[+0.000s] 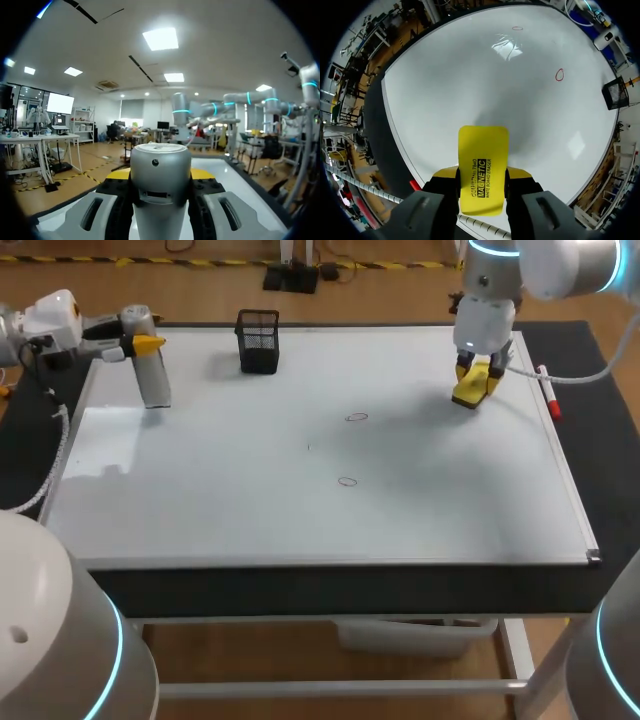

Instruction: Pick up the inspection probe, press it on each red-marked spot on the whiteboard one by one, put down the probe, pick up the eraser, and wipe off all the red marks.

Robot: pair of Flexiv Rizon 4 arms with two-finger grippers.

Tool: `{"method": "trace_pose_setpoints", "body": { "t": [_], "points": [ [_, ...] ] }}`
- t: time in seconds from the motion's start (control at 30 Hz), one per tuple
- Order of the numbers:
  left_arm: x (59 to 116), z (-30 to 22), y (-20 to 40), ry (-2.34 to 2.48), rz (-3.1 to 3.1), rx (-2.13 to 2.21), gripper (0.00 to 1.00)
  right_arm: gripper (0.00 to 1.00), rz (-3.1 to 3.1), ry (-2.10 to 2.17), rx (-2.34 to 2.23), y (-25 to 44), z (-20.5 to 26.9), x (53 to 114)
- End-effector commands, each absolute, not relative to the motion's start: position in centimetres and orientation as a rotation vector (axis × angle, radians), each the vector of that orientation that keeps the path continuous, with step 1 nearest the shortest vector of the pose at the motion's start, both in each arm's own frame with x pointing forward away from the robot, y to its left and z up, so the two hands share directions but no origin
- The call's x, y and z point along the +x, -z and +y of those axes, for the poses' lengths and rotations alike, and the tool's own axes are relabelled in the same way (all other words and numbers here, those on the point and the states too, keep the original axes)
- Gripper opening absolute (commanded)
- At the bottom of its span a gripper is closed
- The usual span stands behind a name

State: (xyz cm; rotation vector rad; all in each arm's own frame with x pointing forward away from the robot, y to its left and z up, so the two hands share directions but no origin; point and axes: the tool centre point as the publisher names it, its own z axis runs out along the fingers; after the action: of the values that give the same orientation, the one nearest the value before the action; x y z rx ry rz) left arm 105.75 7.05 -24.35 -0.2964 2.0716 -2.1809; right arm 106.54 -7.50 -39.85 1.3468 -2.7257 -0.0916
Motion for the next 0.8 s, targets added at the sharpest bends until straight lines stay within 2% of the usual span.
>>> {"method": "trace_pose_setpoints", "body": {
  "t": [0.03,0.8],
  "points": [
    [104.2,4.5,24.7,2.204,2.051,-0.302,0.00,0.00,-2.722,0.089,1.348,39.8,-7.5,106.6],
    [100.1,-7.1,25.3,2.356,2.200,-0.069,0.00,0.00,-2.722,0.089,1.348,39.8,-7.5,106.6]
  ]
}}
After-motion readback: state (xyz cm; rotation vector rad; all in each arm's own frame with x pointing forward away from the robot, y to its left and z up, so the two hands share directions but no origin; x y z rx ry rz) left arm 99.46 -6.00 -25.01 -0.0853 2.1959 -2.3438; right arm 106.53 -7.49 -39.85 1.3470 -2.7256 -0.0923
